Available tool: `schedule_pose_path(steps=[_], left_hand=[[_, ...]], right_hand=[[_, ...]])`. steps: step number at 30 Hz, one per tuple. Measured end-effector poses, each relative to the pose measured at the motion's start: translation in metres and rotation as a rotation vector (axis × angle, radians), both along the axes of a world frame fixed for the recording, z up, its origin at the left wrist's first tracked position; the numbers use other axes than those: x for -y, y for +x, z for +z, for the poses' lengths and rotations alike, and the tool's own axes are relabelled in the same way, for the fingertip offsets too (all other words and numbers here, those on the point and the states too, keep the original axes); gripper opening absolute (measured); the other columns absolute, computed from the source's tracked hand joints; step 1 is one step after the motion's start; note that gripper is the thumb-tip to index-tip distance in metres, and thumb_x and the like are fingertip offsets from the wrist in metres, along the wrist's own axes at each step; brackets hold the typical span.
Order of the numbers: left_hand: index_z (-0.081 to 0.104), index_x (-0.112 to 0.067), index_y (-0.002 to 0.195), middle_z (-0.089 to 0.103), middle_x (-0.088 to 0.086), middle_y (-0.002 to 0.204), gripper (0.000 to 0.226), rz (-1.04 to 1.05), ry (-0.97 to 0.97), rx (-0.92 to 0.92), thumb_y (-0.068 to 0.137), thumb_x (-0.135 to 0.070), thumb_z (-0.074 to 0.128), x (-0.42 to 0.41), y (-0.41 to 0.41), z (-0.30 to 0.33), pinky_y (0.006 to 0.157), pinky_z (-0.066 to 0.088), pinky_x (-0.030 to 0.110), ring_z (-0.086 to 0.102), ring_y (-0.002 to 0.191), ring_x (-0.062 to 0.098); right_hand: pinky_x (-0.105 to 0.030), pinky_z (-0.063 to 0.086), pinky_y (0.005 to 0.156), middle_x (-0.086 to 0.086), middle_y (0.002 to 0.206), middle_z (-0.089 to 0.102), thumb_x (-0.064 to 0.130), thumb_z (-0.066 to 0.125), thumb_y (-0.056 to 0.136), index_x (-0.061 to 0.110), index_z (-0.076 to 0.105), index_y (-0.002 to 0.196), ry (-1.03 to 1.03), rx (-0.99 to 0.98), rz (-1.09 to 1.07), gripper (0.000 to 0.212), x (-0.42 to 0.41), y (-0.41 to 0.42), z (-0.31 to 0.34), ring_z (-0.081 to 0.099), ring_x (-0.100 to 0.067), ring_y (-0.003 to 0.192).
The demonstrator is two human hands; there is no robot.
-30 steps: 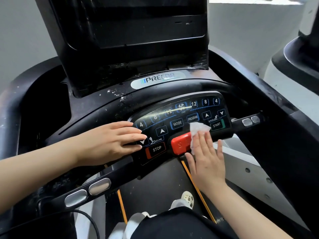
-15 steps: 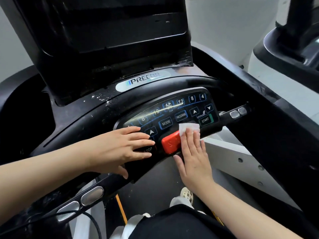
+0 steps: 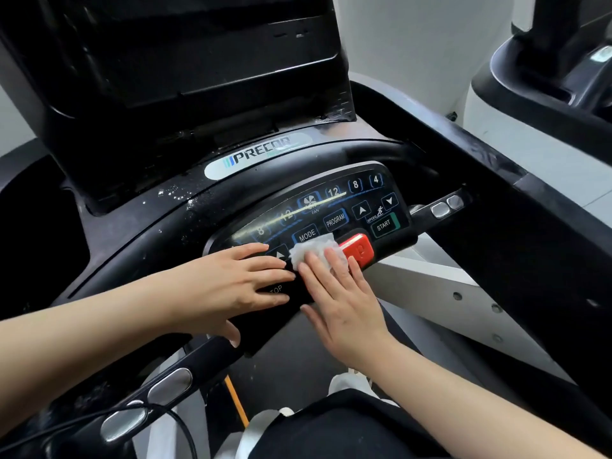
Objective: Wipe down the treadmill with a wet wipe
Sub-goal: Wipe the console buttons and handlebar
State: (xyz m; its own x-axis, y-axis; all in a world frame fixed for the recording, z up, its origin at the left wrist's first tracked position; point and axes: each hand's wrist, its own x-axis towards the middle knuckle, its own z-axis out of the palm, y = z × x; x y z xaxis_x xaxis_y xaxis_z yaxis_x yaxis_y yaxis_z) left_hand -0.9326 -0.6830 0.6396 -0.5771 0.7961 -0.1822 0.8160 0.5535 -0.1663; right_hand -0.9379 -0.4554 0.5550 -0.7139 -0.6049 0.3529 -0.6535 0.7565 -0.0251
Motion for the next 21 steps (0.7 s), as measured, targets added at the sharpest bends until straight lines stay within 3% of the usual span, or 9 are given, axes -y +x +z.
schedule_pose_path(steps=[4, 8, 12, 14, 18, 21], left_hand=[[0.066, -0.026, 0.118, 0.058, 0.004, 0.131, 0.096, -0.003, 0.001, -0.002, 0.035, -0.072, 0.078, 0.0, -0.001, 0.001, 0.104, 0.024, 0.042, 0.056, 0.119, 0.023], [0.066, -0.026, 0.118, 0.058, 0.004, 0.131, 0.095, -0.003, 0.004, -0.006, 0.035, -0.073, 0.077, 0.0, 0.0, 0.001, 0.104, 0.024, 0.042, 0.057, 0.118, 0.023], [0.068, -0.025, 0.116, 0.061, 0.005, 0.127, 0.096, -0.005, 0.012, -0.007, 0.034, -0.073, 0.077, -0.001, -0.001, 0.0, 0.103, 0.025, 0.042, 0.058, 0.116, 0.023], [0.067, -0.025, 0.117, 0.06, 0.004, 0.128, 0.096, -0.011, 0.004, -0.008, 0.035, -0.074, 0.077, 0.0, -0.002, -0.001, 0.103, 0.025, 0.042, 0.058, 0.117, 0.023], [0.065, -0.025, 0.12, 0.058, 0.004, 0.132, 0.095, -0.016, 0.003, -0.007, 0.039, -0.073, 0.076, 0.001, -0.003, -0.002, 0.105, 0.023, 0.043, 0.056, 0.12, 0.024], [0.065, -0.024, 0.12, 0.057, 0.005, 0.132, 0.095, -0.028, 0.006, -0.018, 0.04, -0.073, 0.076, 0.002, -0.003, -0.003, 0.105, 0.024, 0.043, 0.052, 0.121, 0.024]], right_hand=[[-0.045, 0.018, 0.112, -0.006, 0.13, 0.057, 0.034, 0.038, 0.093, 0.017, 0.045, 0.13, 0.037, -0.077, 0.027, 0.042, -0.022, -0.022, 0.009, 0.046, -0.027, 0.126], [-0.045, 0.017, 0.111, -0.006, 0.122, 0.057, 0.034, 0.033, 0.096, 0.013, 0.055, 0.121, -0.189, 0.049, -0.138, 0.039, -0.015, -0.031, 0.02, 0.049, -0.03, 0.12], [-0.047, 0.023, 0.111, -0.009, 0.133, 0.054, 0.038, 0.021, 0.101, 0.014, 0.045, 0.131, -0.045, -0.03, 0.068, 0.045, -0.001, -0.003, 0.0, 0.04, -0.031, 0.129], [-0.048, 0.023, 0.11, -0.007, 0.131, 0.054, 0.04, 0.018, 0.101, 0.017, 0.045, 0.129, -0.033, -0.054, -0.006, 0.045, -0.01, -0.018, 0.0, 0.041, -0.026, 0.127], [-0.048, 0.019, 0.113, -0.008, 0.138, 0.046, 0.042, 0.019, 0.1, 0.013, 0.045, 0.136, -0.311, 0.121, -0.294, 0.053, -0.027, -0.041, -0.002, 0.034, -0.021, 0.131], [-0.035, 0.013, 0.117, -0.012, 0.154, 0.02, 0.045, 0.019, 0.101, 0.004, 0.021, 0.147, -0.54, 0.26, -0.252, 0.062, -0.021, -0.022, -0.02, 0.014, -0.022, 0.143]])
